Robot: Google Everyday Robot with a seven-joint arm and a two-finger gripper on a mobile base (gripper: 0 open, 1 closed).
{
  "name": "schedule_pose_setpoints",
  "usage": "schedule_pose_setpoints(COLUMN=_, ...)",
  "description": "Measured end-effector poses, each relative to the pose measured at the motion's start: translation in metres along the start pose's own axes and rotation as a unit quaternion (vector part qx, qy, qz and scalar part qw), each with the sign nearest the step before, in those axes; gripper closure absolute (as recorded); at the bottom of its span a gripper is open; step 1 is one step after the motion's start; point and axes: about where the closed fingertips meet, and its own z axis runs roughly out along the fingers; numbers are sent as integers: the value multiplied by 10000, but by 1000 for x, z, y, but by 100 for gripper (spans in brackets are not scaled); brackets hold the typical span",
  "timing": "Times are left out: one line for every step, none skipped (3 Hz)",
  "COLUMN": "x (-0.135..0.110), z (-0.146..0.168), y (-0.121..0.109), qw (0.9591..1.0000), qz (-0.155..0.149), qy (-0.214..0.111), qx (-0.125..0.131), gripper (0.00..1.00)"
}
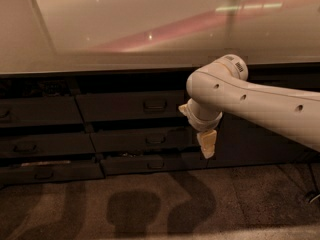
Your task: Open top drawer
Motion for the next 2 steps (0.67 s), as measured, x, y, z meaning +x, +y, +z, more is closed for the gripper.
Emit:
schedule_pose_setpoints(x=0, z=0, y=0, qw=10000, qz=0, qy=1, qx=1, gripper=0)
schedule_pose_setpoints(x=3, z=0, y=-6, qw=9989, qz=-128, qy=372, qx=274, gripper=0)
